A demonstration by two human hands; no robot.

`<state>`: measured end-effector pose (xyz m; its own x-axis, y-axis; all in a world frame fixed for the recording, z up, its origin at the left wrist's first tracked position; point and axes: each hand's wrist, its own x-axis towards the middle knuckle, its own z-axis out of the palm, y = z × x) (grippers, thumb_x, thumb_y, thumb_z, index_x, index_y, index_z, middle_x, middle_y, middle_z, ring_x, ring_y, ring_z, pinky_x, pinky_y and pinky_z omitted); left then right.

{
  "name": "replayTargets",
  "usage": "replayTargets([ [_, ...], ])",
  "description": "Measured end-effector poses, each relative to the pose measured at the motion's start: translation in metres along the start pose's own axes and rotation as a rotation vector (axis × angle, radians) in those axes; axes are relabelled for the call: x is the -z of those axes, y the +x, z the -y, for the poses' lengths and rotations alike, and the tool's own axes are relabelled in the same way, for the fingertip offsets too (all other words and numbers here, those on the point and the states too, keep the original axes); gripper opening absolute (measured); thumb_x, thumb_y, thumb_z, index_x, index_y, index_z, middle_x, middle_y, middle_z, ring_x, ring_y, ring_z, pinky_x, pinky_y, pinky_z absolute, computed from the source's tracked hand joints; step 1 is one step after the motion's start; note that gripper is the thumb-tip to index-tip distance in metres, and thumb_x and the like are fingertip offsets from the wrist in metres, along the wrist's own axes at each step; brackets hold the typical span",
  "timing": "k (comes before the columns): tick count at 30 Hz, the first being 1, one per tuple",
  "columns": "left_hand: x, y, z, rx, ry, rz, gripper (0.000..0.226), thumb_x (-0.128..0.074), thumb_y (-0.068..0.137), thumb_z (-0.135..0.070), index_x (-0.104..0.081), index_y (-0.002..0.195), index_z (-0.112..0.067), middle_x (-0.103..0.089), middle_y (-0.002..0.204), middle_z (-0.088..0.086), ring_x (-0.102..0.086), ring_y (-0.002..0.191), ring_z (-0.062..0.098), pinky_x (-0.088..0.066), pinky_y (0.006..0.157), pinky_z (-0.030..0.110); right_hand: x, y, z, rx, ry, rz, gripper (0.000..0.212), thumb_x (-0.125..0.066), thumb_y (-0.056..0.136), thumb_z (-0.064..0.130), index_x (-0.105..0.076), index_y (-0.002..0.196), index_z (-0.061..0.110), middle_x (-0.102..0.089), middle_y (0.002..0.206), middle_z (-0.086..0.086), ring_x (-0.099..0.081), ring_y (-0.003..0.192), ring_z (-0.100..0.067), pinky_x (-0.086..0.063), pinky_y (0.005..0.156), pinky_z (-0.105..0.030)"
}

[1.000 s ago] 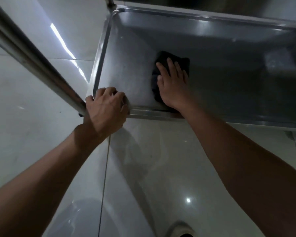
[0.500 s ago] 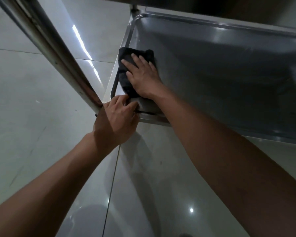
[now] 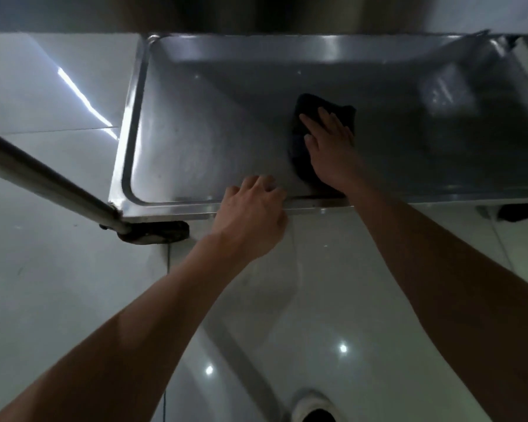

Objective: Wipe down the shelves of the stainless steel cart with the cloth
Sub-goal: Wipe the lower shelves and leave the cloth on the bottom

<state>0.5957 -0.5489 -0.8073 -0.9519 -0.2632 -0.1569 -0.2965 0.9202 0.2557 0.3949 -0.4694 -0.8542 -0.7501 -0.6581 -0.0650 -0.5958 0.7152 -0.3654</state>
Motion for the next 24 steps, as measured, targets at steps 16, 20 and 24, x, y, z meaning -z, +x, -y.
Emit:
replayTargets([
  [16, -0.016, -0.003, -0.052, -0.073, 0.127, 0.086, 0.052, -0.05, 0.093, -0.039, -0.047, 0.141, -0.021, -0.044, 0.144, 0.003, -0.032, 0.14, 0.027, -0.035, 0.11, 0.053, 0.026, -0.105, -0.031, -0.042, -0.089, -0.033, 0.047, -0.031, 0.108, 0.032, -0.032, 0.155, 0.029, -0.023, 0.165, -0.005, -0.021, 0.151, -0.025, -0.017, 0.122, -0.045],
  [20, 0.003, -0.024, -0.062, -0.11, 0.091, 0.094, 0.046, -0.049, 0.094, -0.037, -0.05, 0.137, -0.023, -0.049, 0.14, 0.005, -0.041, 0.132, 0.027, -0.039, 0.105, 0.048, 0.043, -0.159, -0.022, -0.042, -0.077, -0.036, 0.046, -0.037, 0.106, 0.032, -0.043, 0.15, 0.02, -0.038, 0.158, -0.011, -0.037, 0.145, -0.029, -0.034, 0.114, -0.047],
  [24, 0.026, -0.048, -0.074, -0.131, 0.046, 0.135, 0.045, -0.047, 0.095, -0.037, -0.05, 0.138, -0.023, -0.051, 0.139, 0.006, -0.045, 0.13, 0.028, -0.039, 0.102, 0.046, 0.075, -0.215, -0.009, -0.076, -0.12, 0.074, 0.047, -0.04, 0.106, 0.031, -0.041, 0.151, 0.019, -0.035, 0.16, -0.009, -0.033, 0.147, -0.026, -0.032, 0.116, -0.045],
])
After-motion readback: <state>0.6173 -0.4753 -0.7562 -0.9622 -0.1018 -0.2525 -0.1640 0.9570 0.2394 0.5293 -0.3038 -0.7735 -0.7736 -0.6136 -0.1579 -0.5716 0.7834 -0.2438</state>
